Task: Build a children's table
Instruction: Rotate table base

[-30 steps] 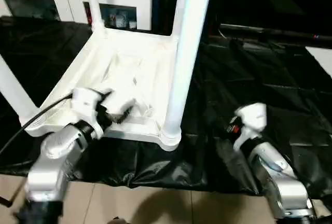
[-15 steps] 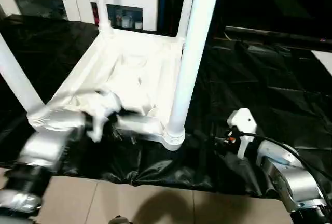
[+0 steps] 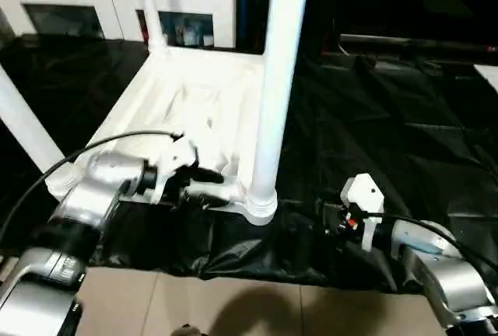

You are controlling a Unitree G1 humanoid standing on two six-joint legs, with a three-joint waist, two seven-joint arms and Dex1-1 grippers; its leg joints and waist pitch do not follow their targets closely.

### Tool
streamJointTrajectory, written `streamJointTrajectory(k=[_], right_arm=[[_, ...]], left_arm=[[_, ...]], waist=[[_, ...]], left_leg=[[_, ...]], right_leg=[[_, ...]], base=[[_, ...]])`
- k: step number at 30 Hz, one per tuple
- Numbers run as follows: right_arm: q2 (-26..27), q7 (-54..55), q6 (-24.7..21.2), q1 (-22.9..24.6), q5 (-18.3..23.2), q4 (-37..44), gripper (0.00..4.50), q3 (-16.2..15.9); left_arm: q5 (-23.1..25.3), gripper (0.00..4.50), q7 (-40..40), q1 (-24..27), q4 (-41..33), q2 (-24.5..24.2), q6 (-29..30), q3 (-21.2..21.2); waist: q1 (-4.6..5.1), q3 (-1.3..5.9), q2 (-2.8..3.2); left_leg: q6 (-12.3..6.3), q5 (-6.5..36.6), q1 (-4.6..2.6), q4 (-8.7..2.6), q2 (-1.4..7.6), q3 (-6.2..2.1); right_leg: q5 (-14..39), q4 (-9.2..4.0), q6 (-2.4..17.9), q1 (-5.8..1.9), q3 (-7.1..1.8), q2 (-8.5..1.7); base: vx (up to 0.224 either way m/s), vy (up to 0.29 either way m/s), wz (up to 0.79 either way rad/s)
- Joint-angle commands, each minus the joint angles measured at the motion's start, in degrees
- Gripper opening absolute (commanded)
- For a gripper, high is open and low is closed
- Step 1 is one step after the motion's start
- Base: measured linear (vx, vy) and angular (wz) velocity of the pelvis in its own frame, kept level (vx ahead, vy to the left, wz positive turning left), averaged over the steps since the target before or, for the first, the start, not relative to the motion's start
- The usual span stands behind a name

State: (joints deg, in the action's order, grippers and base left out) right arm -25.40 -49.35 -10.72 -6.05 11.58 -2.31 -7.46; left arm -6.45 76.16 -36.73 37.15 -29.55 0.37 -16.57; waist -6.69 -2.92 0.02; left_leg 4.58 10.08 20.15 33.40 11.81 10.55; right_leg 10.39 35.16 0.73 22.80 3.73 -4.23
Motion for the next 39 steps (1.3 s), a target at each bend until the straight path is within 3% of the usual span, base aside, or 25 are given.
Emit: streamJointTrajectory(k=[1,4,8,17,20,21,25,27,32,37,39], right_arm=[[-0.7,-0.8,-0.3,0.2,0.3,1.3,3.69,-0.3],[-0.9,-1.0,-0.3,-0.1,0.4,1.2,3.69,0.0],[-0.9,-1.2,-0.4,-0.4,0.3,0.7,3.69,0.0],[-1.2,-2.0,-0.9,-0.4,0.4,1.1,3.69,-0.5],[-1.4,-2.4,-0.9,-0.6,0.4,1.0,3.69,-0.5],[-1.5,-2.5,-0.9,-0.6,0.3,1.0,3.69,-0.6],[-1.5,-2.5,-0.9,-0.7,0.3,1.0,3.69,-0.9],[-1.5,-2.5,-0.9,-0.8,0.2,0.9,3.69,-1.0],[-1.3,-2.7,-0.9,-0.9,0.2,0.7,3.69,-1.0],[-0.1,-2.5,-2.3,-1.6,2.1,0.3,3.85,-0.1],[1.8,-2.0,-3.0,-2.8,3.8,-0.5,4.05,0.4]], left_arm=[[1.4,2.14,0.9,-1.4,1.8,0.1,-1.3,-0.9],[2.0,1.94,1.7,-2.2,3.8,0.5,-2.5,-1.2],[3.5,1.72,2.6,-3.2,7.0,0.9,-4.1,-2.1],[5.4,0.95,2.8,-5.1,11.8,1.8,-7.0,-2.1],[6.1,0.88,2.8,-5.7,13.4,1.9,-7.9,-2.0],[6.4,0.63,2.9,-5.9,14.0,1.8,-8.2,-2.0],[7.5,0.45,3.4,-6.0,15.0,1.1,-8.6,-2.6],[7.7,0.15,3.3,-6.0,15.3,0.9,-9.0,-2.8],[8.1,0.06,3.6,-6.2,16.3,0.9,-9.4,-2.7],[8.0,0.02,3.2,-5.7,16.2,0.9,-8.0,-1.6],[5.7,0.0,0.2,-2.0,10.4,2.1,-3.3,0.4]], waist=[[-0.28,3.6,0.44],[-0.2,3.63,0.53],[-0.26,3.63,0.03],[-0.31,3.56,-0.06],[-0.36,3.59,-0.14],[-0.39,3.58,-0.18],[-0.37,3.54,-0.18],[-0.31,3.53,-0.18],[-0.14,3.56,-0.36],[-0.1,3.42,-0.38],[-0.02,3.43,-0.62]], left_leg=[[0.19,15.1,-0.25,-3.89,1.17,-0.83],[-0.05,15.1,-0.29,-3.82,1.14,-0.75],[-0.42,14.7,-0.25,-3.82,1.25,-0.73],[-0.65,14.6,-0.23,-3.83,1.27,-0.71],[-0.77,14.2,-0.21,-3.8,1.28,-0.73],[-0.83,14.0,-0.14,-3.79,1.26,-0.72],[-0.86,13.9,-0.15,-3.87,1.36,-0.76],[-0.82,13.9,-0.09,-3.87,1.32,-0.75],[-1.05,13.3,0.03,-3.83,1.32,-0.72],[-1.13,14.2,-0.14,-3.85,1.34,-0.69],[-0.82,14.4,-0.2,-3.96,1.56,-0.77]], right_leg=[[13.4,-4.41,10.4,-3.03,-2.58,-3.79],[12.9,-4.45,10.6,-2.92,-2.56,-3.72],[12.7,-4.31,10.9,-2.96,-2.55,-3.84],[14.2,-4.53,10.4,-2.85,-2.59,-3.97],[14.3,-4.49,10.1,-2.88,-2.59,-4.02],[14.2,-4.47,10.0,-2.9,-2.58,-4.0],[14.5,-4.51,10.1,-2.88,-2.57,-4.11],[14.6,-4.51,10.1,-2.89,-2.57,-4.09],[13.3,-4.33,10.5,-2.97,-2.56,-4.07],[16.5,-4.67,10.0,-2.79,-2.58,-4.24],[16.7,-4.46,10.3,-2.79,-2.61,-4.36]], base=[[0.0,0.0,0.0],[0.0,0.0,0.0],[0.0,0.0,0.0],[0.0,0.0,0.0],[0.0,0.0,0.0],[0.0,0.0,0.0],[0.0,0.0,0.0],[0.0,0.0,0.0],[0.0,0.0,0.0],[0.0,0.0,0.0],[0.0,0.0,0.0]])
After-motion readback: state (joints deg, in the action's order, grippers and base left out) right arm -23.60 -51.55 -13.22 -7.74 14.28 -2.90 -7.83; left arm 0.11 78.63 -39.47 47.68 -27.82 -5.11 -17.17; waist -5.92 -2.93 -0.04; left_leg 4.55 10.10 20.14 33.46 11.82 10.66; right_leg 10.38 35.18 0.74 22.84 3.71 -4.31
